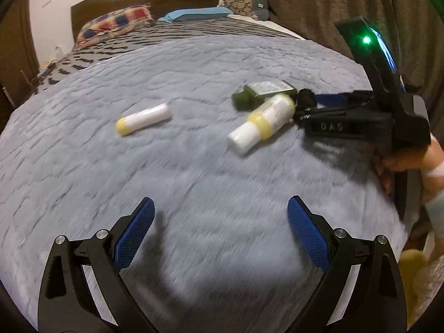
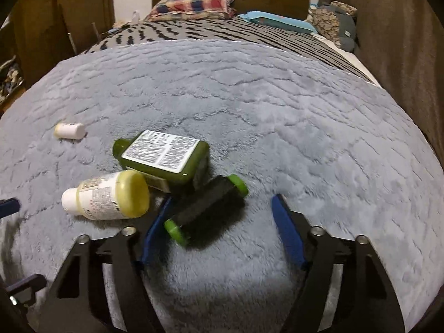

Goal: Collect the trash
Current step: 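Grasp the black-green spool with the right tool while the left tool grasps the white-yellow bottle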

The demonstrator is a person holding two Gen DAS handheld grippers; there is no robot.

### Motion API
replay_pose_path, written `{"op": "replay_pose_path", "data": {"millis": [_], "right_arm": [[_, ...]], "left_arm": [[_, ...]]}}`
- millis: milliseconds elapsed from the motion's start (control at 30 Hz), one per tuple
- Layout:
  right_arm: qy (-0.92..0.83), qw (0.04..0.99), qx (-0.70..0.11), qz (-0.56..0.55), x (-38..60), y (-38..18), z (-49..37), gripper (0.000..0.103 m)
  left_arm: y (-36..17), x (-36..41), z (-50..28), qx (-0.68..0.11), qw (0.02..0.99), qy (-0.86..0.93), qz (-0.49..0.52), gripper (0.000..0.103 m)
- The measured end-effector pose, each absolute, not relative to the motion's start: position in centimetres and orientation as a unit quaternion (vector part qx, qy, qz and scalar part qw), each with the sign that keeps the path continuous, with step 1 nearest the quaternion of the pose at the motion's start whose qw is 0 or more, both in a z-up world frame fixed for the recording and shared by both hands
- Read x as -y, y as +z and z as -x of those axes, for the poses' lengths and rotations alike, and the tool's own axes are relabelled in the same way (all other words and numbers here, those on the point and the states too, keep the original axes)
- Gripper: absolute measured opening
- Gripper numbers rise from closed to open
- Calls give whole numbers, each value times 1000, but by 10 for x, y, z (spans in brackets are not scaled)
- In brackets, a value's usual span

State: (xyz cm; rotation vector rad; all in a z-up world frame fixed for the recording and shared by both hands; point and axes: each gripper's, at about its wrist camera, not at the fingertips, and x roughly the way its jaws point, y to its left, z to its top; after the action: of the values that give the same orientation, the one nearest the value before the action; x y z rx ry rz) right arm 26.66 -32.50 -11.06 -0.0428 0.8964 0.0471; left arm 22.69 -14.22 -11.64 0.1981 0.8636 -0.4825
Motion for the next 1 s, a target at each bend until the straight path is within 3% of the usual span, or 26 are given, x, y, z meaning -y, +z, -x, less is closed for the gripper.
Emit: {"op": "replay_pose_path", "data": {"millis": [33,400,467,533,667,733,800,1000], "right_arm": [[30,902,-431,12,328,-109,-266,48],[23,913,-404,-38,364,-96,-232,47],[20,915,-400,-39,367,-95,-224,47],[17,917,-396,-40,371,-95,-215,47],[15,921,-387,-47,373,-92,-197,47],[17,923,-381,-50,370,-89,-188,47],[21,925,-375,-52,365,-86,-177,47],[46,929,-362,-56,341,-80,-139,47]], "left_arm": [[-116,146,-230,-413,875,-234,-94,92],[-117,200,-279,-413,865,-265,-109,91],[-122,207,-288,-422,859,-269,-107,86],[-127,212,-293,-433,853,-272,-104,72],[-127,215,-290,-431,854,-273,-107,55],[-126,213,-286,-428,854,-277,-104,36],[-123,206,-278,-427,855,-276,-99,31],[-114,179,-233,-411,863,-279,-94,31]]}}
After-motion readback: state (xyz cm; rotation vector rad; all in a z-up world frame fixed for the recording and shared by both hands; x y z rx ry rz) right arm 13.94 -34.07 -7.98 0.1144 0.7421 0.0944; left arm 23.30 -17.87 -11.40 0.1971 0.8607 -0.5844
